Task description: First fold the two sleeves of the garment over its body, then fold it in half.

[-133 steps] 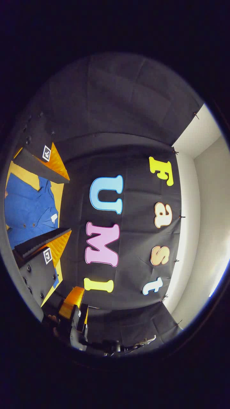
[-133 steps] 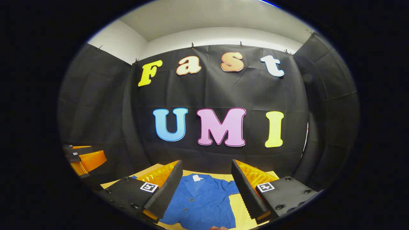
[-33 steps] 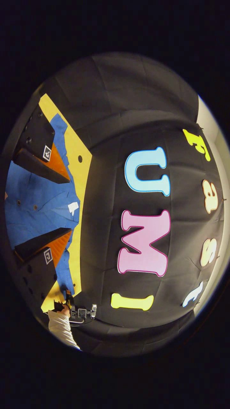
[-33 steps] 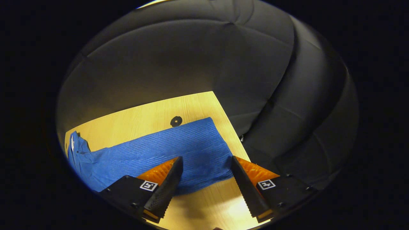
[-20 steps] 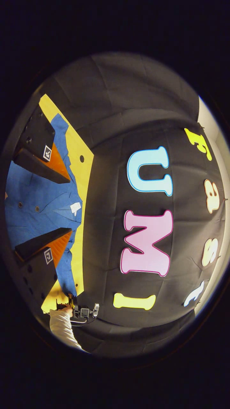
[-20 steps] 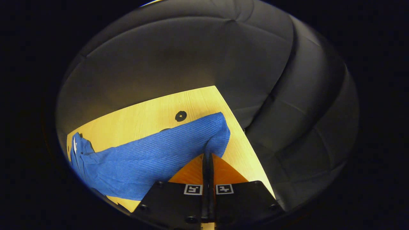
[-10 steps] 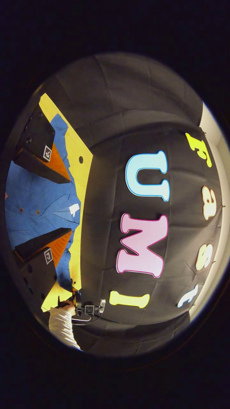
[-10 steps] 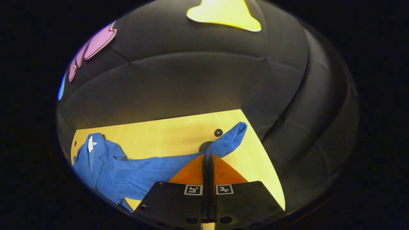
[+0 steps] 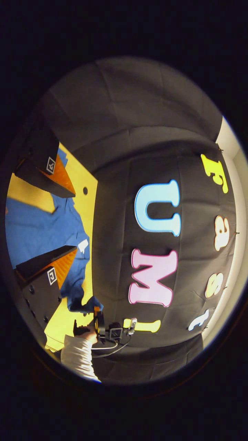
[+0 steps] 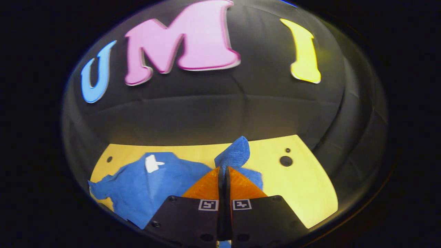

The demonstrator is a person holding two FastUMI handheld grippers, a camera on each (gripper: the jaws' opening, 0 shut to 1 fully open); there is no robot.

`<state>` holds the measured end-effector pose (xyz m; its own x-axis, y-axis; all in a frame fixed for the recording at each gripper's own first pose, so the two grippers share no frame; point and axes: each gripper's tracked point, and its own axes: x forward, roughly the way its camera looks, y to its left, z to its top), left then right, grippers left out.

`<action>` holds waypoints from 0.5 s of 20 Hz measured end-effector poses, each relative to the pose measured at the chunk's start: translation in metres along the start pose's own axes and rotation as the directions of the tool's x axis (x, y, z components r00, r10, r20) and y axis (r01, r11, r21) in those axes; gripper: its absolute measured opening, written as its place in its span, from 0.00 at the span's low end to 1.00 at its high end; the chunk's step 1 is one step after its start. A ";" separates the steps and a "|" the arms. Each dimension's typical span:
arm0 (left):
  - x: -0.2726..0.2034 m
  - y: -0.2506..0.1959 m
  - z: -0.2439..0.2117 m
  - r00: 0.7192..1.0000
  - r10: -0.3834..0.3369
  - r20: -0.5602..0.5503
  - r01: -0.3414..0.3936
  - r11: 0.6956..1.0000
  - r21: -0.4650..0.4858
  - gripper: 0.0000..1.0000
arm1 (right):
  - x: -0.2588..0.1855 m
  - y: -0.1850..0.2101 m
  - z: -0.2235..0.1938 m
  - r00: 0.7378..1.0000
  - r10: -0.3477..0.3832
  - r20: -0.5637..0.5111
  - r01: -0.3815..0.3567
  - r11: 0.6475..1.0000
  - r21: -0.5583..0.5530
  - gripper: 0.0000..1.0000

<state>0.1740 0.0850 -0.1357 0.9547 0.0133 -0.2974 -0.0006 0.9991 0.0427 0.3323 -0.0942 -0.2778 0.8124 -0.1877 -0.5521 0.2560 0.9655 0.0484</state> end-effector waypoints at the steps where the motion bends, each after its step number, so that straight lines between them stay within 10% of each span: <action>1: -0.003 0.019 -0.007 1.000 0.010 -0.006 -0.010 1.000 -0.010 0.80 | -0.006 0.034 -0.004 0.999 0.032 0.007 -0.032 0.999 0.005 0.01; 10: -0.048 0.158 -0.045 0.985 0.158 -0.062 -0.164 0.981 -0.105 0.80 | 0.000 0.284 -0.087 0.967 0.234 -0.100 -0.241 0.968 -0.075 0.01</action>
<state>0.1143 0.2445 -0.1578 0.9223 0.1738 -0.3450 -0.1885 0.9820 -0.0093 0.3594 0.1961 -0.3362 0.7934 0.0620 -0.6056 0.0122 0.9930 0.1177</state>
